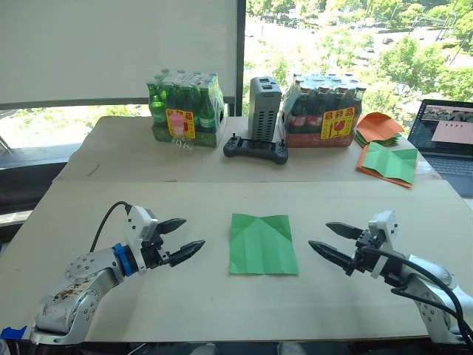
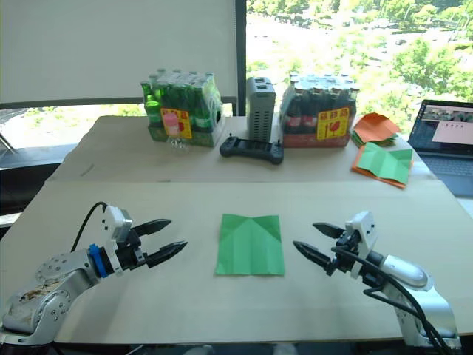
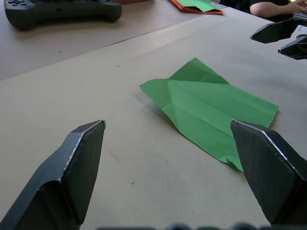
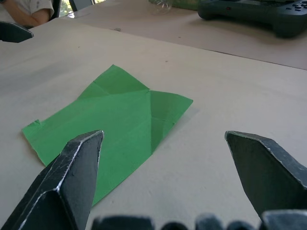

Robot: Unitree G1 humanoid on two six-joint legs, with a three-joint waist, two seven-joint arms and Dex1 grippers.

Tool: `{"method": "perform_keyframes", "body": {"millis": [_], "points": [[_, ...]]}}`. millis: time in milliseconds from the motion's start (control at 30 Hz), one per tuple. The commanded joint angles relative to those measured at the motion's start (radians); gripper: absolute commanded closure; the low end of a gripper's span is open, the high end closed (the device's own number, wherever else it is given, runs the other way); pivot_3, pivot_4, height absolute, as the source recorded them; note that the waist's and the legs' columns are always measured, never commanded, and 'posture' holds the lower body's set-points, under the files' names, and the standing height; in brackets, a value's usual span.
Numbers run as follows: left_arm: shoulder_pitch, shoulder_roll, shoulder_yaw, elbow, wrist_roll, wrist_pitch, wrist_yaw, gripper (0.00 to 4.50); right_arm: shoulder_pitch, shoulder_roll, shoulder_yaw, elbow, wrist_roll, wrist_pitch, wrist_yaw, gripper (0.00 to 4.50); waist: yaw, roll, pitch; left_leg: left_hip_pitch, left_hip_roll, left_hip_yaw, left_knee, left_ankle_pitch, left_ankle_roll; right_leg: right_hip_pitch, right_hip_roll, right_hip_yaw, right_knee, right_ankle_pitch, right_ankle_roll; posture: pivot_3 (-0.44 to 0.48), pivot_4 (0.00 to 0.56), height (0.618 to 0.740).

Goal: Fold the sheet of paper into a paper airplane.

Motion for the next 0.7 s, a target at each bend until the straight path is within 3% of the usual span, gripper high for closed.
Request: {"method": "perform_keyframes", "body": {"millis": [33,200,367,500,633,700], "points": [[-0.02,0.005,-0.003,-0.021,-0.006,-0.005,-0.003,0.09,-0.006,0.006,-0.009,-0.046,0.009,-0.013,-0.008,0.01,0.0,0.0,0.0,0.0,0.0,0.0,0.0,0.0,0.0,0.0,0.0,0.0,0.0,0.0,0.0,0.0,0.15,0.678],[-0.03,0.001,-0.014,-0.008,-0.007,0.004,-0.005,0.09,-0.005,0.015,0.001,-0.052,0.006,-0.01,-0.022,0.01,0.0,0.0,0.0,0.0,0.0,0.0,0.0,0.0,0.0,0.0,0.0,0.0,0.0,0.0,0.0,0.0,0.15,0.678],[-0.086,-0.046,-0.026,0.025,-0.064,0.012,-0.03,1.54,-0.01,0.018,0.006,-0.051,0.004,-0.01,-0.034,0.0,0.003,0.0,0.0,0.0,0.0,0.0,0.0,0.0,0.0,0.0,0.0,0.0,0.0,0.0,0.0,0.0,0.15,0.678],[-0.175,-0.087,-0.143,0.106,0.005,-0.03,-0.072,2.9,-0.004,0.022,0.012,-0.053,-0.004,-0.013,-0.042,0.0,0.01,0.0,0.0,0.0,-0.001,0.0,0.001,0.0,0.0,0.002,0.0,0.0,-0.001,0.001,0.001,0.0,0.15,0.678],[-0.288,-0.172,-0.308,0.262,0.15,-0.125,-0.092,4.24,-0.008,0.022,0.02,-0.051,-0.015,-0.013,-0.054,0.0,0.012,0.0,0.0,0.003,-0.001,0.0,0.0,0.0,0.001,0.007,0.0,-0.002,-0.005,0.001,0.002,0.0,0.15,0.678],[-0.313,-0.206,-0.353,0.306,0.194,-0.153,-0.089,4.47,-0.007,0.025,0.016,-0.055,-0.017,-0.012,-0.062,0.0,0.01,0.0,0.0,0.004,-0.001,0.0,0.0,-0.001,0.002,0.009,0.0,-0.001,-0.006,0.001,0.003,0.0,0.15,0.678]]}}
